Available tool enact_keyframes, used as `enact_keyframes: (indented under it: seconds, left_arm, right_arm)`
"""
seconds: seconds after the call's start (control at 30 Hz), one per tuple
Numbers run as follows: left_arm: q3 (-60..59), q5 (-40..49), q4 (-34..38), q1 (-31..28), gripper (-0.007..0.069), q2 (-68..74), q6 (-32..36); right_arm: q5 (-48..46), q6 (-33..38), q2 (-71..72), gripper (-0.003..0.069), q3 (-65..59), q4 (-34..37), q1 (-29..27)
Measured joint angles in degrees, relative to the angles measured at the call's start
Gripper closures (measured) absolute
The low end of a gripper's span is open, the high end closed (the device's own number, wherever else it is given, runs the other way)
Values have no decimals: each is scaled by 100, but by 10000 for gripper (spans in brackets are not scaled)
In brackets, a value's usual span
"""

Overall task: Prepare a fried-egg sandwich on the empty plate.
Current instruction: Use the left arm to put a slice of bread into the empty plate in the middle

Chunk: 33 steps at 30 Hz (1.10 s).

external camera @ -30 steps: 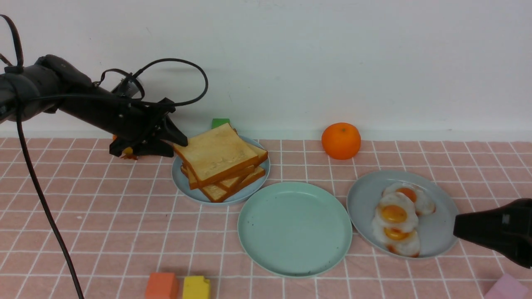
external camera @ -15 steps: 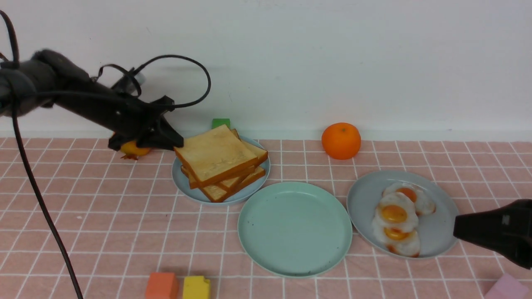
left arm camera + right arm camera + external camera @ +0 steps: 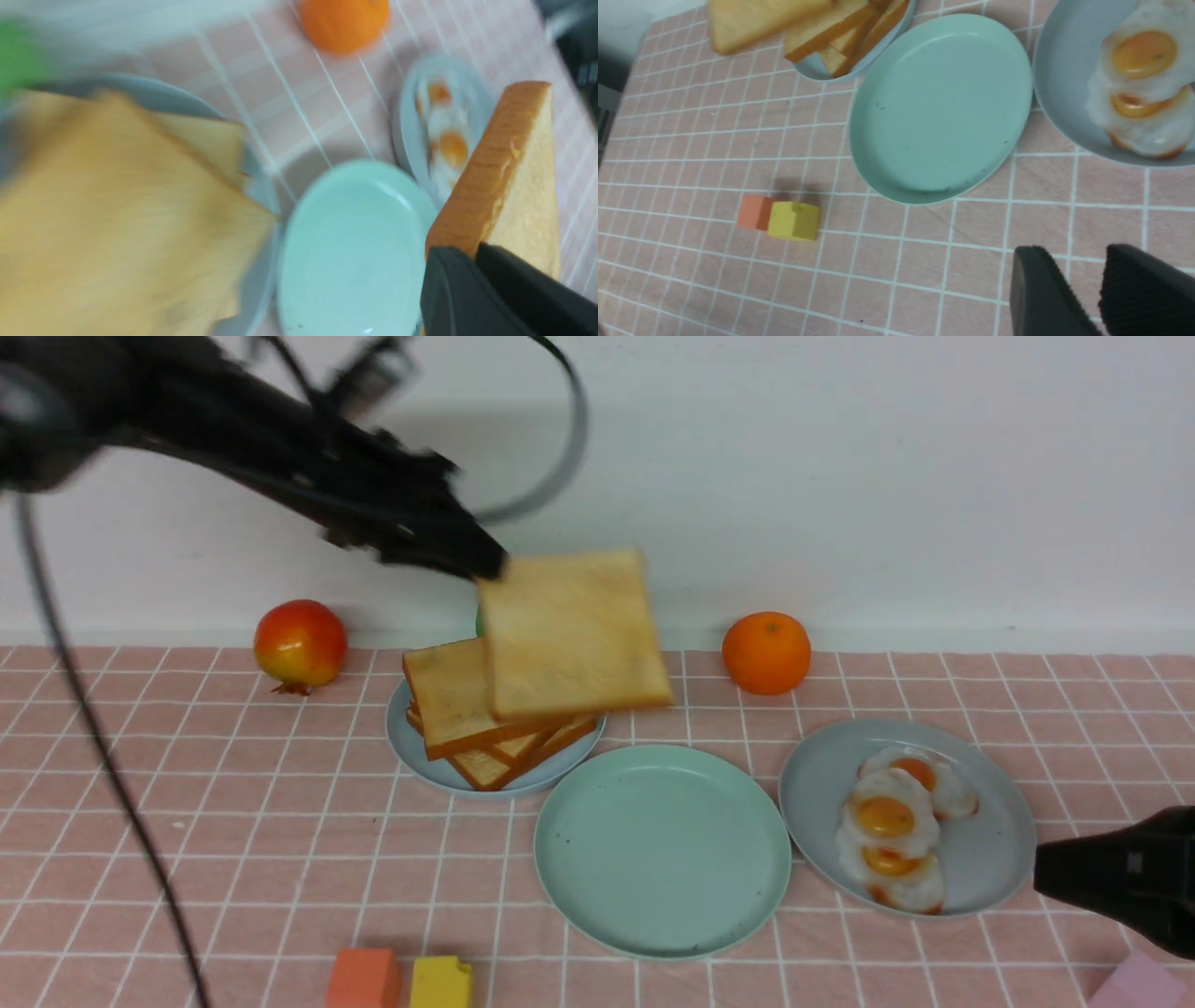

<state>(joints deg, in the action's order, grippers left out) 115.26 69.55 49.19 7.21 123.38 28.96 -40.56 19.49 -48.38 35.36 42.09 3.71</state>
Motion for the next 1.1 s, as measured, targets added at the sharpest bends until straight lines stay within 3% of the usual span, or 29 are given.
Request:
enact_keyframes:
  seconds: [0.23,0.53,0.73,0.77,0.8,0.9,1.1]
  left_arm:
    - [0,20,-458,794,564,774,14]
    - [0,-452,-612,885,552,1165,-361]
    - [0,-404,-705,885,391,1165,-546]
    - [0,-292,-705,885,344,1165,-566]
    - [0,-270,-705,885,344,1165,-566]
    - [46,-65,-880,885,216,1113,-584]
    - [160,1,-1283,819,149,643,-813]
  right_arm:
    - [7,0,0,419,0,-28,0]
    - [183,0,-143,414,0,-39,0]
    - [137,-175,-771,378,299,-309,0]
    - [128,-380,-945,363,449,-431,0]
    - [120,-424,-975,356,500,-455,-5]
    - [20,-1232,-1527,280,878,-725,-204]
    - [223,-1432,-2425,216,995,-567,-702]
